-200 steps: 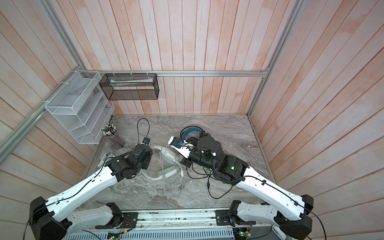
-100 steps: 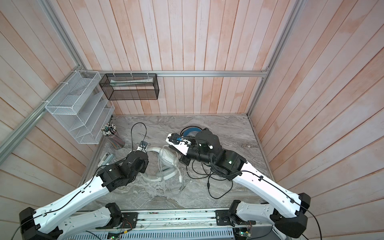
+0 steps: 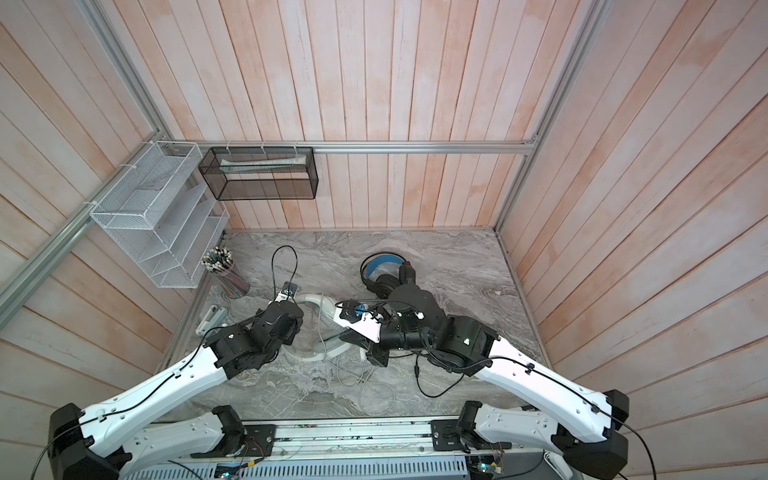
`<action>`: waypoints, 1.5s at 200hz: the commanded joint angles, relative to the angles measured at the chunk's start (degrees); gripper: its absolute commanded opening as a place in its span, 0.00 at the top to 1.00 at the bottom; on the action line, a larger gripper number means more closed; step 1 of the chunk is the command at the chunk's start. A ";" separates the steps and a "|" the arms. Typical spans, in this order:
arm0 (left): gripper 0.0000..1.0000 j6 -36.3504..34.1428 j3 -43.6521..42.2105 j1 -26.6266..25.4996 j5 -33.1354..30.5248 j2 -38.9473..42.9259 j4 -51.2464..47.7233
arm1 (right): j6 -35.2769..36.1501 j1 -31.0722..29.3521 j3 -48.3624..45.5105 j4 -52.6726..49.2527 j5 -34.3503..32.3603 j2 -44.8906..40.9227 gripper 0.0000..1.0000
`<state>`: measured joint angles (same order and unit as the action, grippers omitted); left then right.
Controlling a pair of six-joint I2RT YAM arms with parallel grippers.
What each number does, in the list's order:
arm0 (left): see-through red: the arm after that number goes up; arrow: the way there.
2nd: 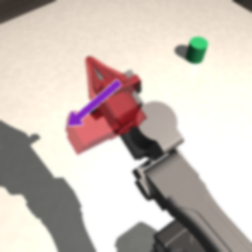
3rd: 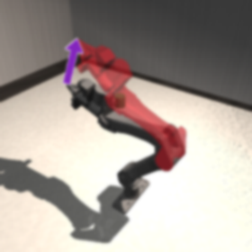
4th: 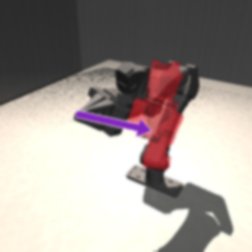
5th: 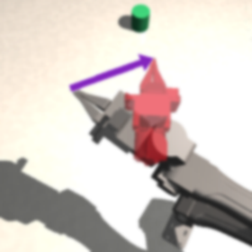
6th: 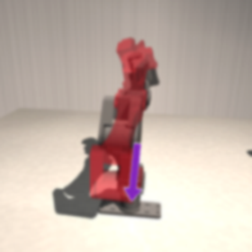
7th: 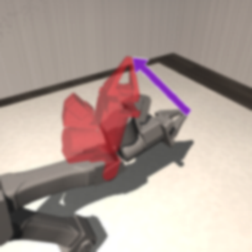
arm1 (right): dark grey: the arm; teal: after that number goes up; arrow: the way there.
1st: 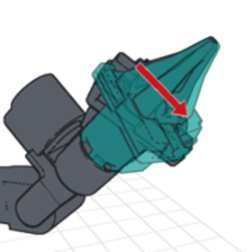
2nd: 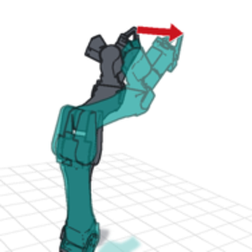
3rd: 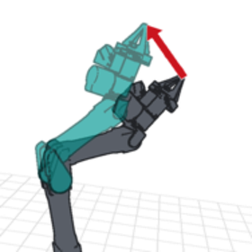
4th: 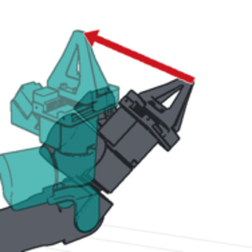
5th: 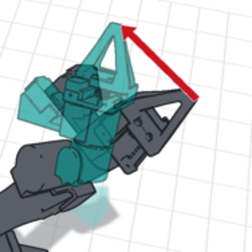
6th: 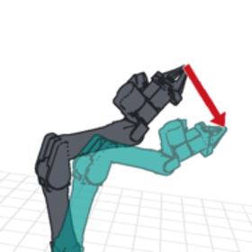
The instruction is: Wrap the headphones
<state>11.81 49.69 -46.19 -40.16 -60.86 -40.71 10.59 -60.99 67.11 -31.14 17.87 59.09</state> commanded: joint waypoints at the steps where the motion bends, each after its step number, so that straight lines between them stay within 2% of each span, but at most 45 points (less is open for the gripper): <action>1: 1.00 2.28 -0.24 0.18 -0.96 0.75 3.28 | -1.61 -0.27 -1.70 -0.98 -1.64 -1.55 1.00; 24: 1.00 3.48 0.97 0.73 -2.67 0.92 2.05 | -2.78 -0.28 -4.89 0.78 -3.74 -2.34 1.00; 40: 1.00 5.26 4.93 1.01 -4.61 1.43 -1.31 | -5.64 -0.25 -10.29 7.89 -9.06 -5.42 0.97; 60: 1.00 6.56 12.56 0.97 -4.98 2.76 -5.52 | -7.05 -0.27 -15.79 15.91 -14.40 -10.66 0.83; 87: 1.00 7.48 23.05 1.02 0.72 4.43 -8.52 | -8.27 -0.09 -24.10 27.60 -18.96 -17.19 0.56; 103: 1.00 8.50 29.51 0.95 2.62 3.74 -11.62 | -10.33 0.40 -28.17 33.16 -20.41 -17.59 0.45; 126: 1.00 8.80 38.24 0.72 4.90 1.92 -15.46 | -13.84 1.22 -32.60 40.74 -19.37 -14.53 0.38; 147: 1.00 8.38 46.77 0.49 6.09 -0.38 -18.42 | -15.95 1.90 -36.62 48.49 -20.21 -11.27 0.33; 178: 1.00 7.10 57.52 0.29 6.91 -4.60 -22.25 | -18.47 6.21 -41.75 59.37 -21.98 -6.91 0.29; 191: 1.00 6.77 60.76 0.23 7.56 -6.10 -23.33 | -19.88 8.27 -43.67 63.65 -19.19 -5.04 0.27; 212: 1.00 6.19 64.02 0.12 7.95 -7.46 -23.81 | -20.21 8.65 -42.92 65.17 -13.26 0.81 0.26; 218: 1.00 6.11 64.92 0.14 7.91 -7.76 -23.96 | -20.53 8.57 -42.94 65.88 -11.95 2.39 0.23; 253: 1.00 5.59 69.77 0.08 8.52 -10.17 -25.17 | -23.13 8.61 -46.39 72.85 -7.51 5.45 0.19; 300: 1.00 5.16 72.45 0.05 8.62 -11.96 -25.48 | -22.72 9.22 -47.33 74.94 -11.95 12.54 0.22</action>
<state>16.05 119.50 -45.93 -32.73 -72.53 -68.86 -11.42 -52.42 21.08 39.72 7.60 68.77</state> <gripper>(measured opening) 0.113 0.792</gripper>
